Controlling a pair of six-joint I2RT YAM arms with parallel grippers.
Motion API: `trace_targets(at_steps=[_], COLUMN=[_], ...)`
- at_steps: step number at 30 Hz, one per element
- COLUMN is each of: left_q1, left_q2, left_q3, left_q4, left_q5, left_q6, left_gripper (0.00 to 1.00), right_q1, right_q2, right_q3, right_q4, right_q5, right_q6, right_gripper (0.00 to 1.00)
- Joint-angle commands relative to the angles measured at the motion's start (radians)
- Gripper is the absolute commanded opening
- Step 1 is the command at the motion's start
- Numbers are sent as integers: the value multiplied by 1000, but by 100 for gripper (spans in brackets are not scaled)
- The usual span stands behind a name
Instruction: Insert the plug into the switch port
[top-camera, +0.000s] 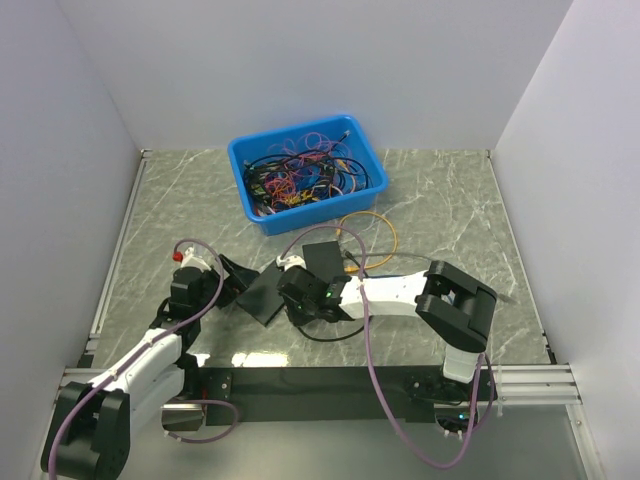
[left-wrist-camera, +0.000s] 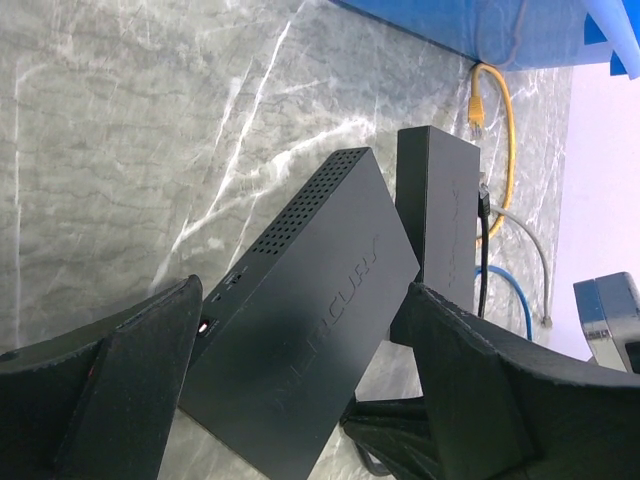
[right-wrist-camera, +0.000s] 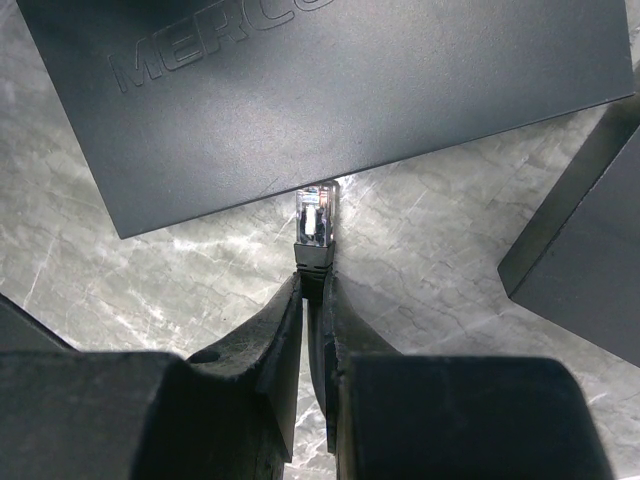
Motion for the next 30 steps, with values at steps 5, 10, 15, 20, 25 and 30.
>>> trace_targets(at_steps=[5, 10, 15, 20, 25, 30], left_q1=[-4, -4, -4, -4, -4, -4], left_q2=[30, 72, 100, 175, 298, 376], left_q3=[24, 19, 36, 73, 104, 94], left_q4=[57, 126, 179, 220, 290, 350], left_q5=[-13, 38, 45, 36, 84, 91], left_q6=[53, 60, 94, 129, 125, 123], left_gripper=[89, 89, 89, 90, 88, 88], right_q1=[12, 27, 40, 46, 46, 50], right_q2=[2, 0, 7, -3, 5, -9], right_q3=[-40, -64, -67, -75, -52, -55], right_q4=[27, 65, 74, 71, 56, 57], right_q5=[18, 30, 62, 82, 102, 113], right_q6=[18, 30, 44, 52, 44, 44], right_gripper=[0, 0, 0, 0, 0, 0])
